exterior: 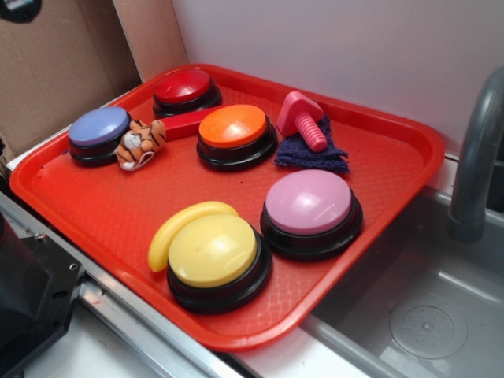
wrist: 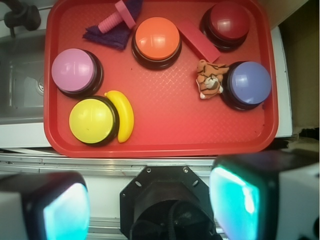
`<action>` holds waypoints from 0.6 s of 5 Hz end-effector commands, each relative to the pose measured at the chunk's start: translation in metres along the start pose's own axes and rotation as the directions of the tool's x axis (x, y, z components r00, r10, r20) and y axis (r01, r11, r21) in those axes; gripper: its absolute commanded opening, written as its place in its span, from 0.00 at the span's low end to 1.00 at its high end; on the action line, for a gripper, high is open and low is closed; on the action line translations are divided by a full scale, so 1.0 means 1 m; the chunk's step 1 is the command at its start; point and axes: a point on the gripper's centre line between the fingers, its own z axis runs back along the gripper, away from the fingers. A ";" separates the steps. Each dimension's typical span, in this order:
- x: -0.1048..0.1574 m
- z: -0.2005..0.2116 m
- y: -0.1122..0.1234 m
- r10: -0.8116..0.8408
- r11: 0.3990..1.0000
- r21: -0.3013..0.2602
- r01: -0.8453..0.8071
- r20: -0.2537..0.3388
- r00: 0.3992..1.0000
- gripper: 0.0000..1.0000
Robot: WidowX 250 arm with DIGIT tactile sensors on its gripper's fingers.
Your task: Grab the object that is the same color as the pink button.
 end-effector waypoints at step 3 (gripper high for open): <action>0.046 -0.024 0.006 -0.089 0.996 0.037 0.087 0.061 0.994 1.00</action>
